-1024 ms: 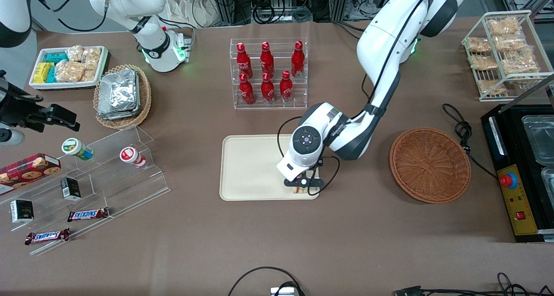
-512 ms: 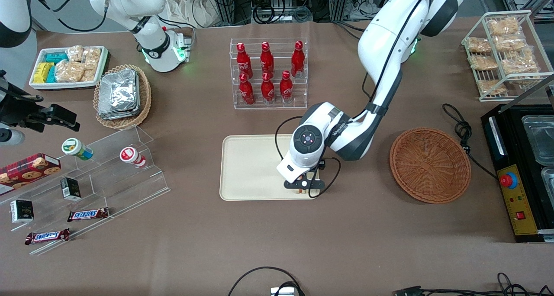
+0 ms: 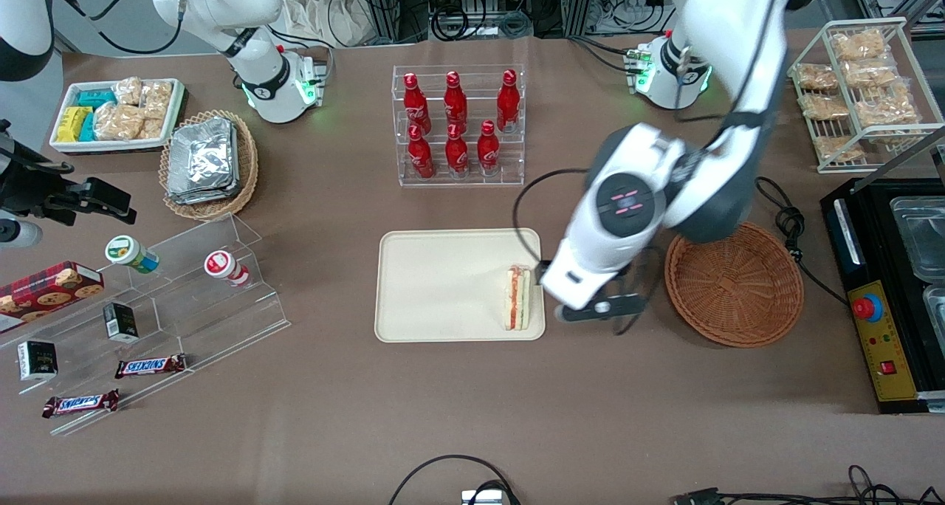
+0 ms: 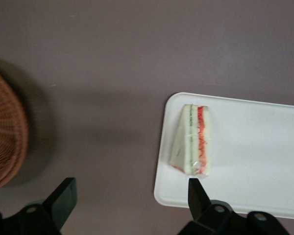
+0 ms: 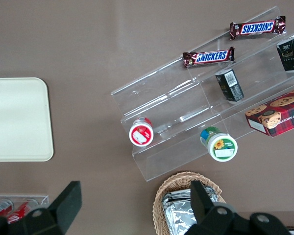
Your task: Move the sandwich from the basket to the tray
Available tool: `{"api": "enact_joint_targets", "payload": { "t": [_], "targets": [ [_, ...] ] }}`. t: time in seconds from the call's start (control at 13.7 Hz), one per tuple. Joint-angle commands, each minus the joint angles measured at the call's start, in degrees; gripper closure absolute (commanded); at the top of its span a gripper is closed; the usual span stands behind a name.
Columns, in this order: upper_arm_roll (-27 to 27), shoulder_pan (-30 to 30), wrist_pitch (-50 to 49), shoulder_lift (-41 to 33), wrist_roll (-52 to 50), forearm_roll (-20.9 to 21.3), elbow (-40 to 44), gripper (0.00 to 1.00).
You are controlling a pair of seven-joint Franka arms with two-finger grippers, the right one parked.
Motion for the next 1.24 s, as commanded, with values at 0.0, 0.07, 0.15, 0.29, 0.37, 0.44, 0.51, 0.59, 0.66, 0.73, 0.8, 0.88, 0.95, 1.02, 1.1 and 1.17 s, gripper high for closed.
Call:
{"api": "enact_joint_targets", "payload": {
  "t": [0.0, 0.07, 0.15, 0.29, 0.37, 0.44, 0.51, 0.59, 0.66, 0.73, 0.8, 0.88, 0.95, 1.02, 1.1, 1.17],
  "targets": [
    [-0.4, 5.0, 3.4, -13.2, 0.2, -1.8, -15.1, 0.00],
    [-0.4, 6.5, 3.5, -15.8, 0.3, -2.5, -17.2, 0.00],
    [-0.3, 7.7, 3.6, -18.4, 0.4, -2.5, -19.7, 0.00],
    [-0.5, 11.6, 4.8, -25.0, 1.9, -2.6, -25.5, 0.00],
    [-0.2, 12.8, 5.5, -28.4, 5.6, -3.8, -28.8, 0.00],
    [0.0, 13.1, 5.7, -30.7, 9.2, -4.4, -31.5, 0.00],
    [0.1, 13.3, 5.6, -32.3, 11.2, -4.5, -33.1, 0.00],
    [1.6, 13.8, 4.6, -32.9, 13.5, -4.4, -33.2, 0.00],
    [3.6, 13.8, 3.1, -33.4, 18.2, -4.4, -33.2, 0.00],
    [4.7, 14.0, 1.0, -33.4, 23.6, -4.4, -32.5, 0.00],
    [6.1, 14.6, 0.1, -33.0, 27.6, -4.3, -31.7, 0.00],
    [6.4, 15.7, -0.1, -32.0, 29.6, -4.2, -31.0, 0.00],
    [6.4, 16.5, -0.3, -31.1, 30.5, -4.4, -29.2, 0.00],
    [6.4, 16.6, -1.9, -29.7, 31.3, -4.3, -27.0, 0.00],
    [6.4, 16.6, -4.2, -27.5, 32.9, -4.0, -24.0, 0.00],
    [6.4, 16.6, -6.9, -24.9, 34.4, -4.4, -21.1, 0.00]
  ]
}}
